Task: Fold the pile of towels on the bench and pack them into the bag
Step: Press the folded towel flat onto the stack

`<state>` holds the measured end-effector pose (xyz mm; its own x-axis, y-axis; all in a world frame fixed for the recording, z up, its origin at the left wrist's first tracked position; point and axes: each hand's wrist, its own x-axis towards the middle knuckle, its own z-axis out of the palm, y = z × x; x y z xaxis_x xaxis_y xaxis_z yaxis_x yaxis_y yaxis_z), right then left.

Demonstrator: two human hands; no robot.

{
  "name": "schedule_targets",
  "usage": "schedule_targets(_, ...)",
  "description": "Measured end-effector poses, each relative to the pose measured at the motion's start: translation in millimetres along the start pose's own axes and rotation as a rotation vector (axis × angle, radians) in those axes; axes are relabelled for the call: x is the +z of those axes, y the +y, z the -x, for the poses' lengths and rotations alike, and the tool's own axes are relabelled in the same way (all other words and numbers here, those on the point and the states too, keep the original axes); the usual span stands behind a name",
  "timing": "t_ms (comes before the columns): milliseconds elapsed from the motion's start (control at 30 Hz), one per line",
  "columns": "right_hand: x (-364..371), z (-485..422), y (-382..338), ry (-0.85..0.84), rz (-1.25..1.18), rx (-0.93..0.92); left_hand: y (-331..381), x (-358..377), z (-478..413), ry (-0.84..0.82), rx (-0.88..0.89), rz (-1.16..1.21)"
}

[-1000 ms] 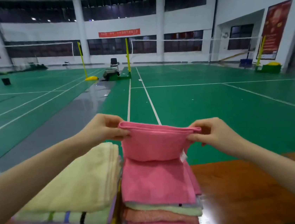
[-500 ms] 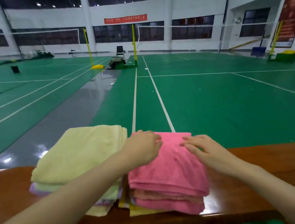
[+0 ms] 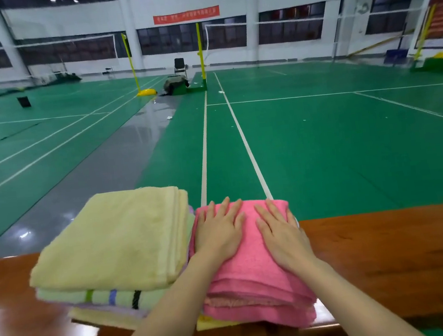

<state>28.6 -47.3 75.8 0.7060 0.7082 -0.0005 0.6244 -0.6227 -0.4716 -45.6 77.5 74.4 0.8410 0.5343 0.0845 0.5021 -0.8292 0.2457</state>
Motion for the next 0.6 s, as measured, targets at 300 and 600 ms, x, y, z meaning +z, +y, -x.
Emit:
schedule_targets(300, 0.4, 1.4, 2.4, 0.010, -0.032, 0.005, 2.2, 0.3, 1.7, -0.003, -0.003, -0.004)
schedule_targets(600, 0.5, 0.9, 4.8, 0.024, -0.042, -0.007, 5.9, -1.0, 3.7, -0.009, 0.000, 0.004)
